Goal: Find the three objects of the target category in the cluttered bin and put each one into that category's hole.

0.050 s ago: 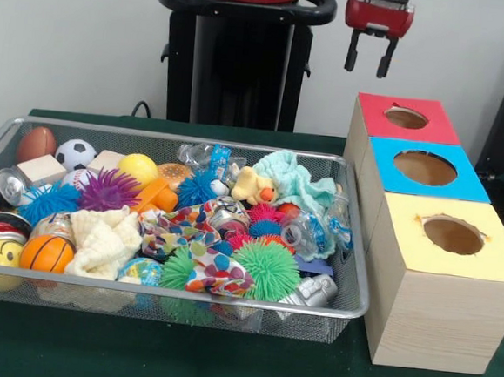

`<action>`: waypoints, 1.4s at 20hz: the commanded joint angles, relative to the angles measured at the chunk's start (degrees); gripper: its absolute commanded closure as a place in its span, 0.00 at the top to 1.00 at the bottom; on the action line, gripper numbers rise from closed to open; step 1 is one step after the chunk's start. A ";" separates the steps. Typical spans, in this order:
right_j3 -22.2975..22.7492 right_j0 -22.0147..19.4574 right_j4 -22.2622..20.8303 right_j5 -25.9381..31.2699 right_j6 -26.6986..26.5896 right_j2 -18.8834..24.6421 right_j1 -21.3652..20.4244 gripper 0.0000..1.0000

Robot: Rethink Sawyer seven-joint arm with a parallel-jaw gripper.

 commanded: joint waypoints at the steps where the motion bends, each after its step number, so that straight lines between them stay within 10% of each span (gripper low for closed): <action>1: -6.76 -0.79 5.89 27.40 3.77 1.40 -13.60 1.00; 4: -10.80 -3.82 7.82 33.69 3.52 5.09 -13.18 1.00; 10: -9.14 -2.37 10.99 20.91 9.01 8.45 -3.38 1.00; 16: -0.32 -14.87 9.44 22.80 -3.03 12.31 -13.44 1.00; 25: -7.89 -31.02 3.57 24.36 -10.57 20.86 -9.77 1.00; 28: -11.39 -30.20 2.94 29.60 -10.17 21.84 -12.62 1.00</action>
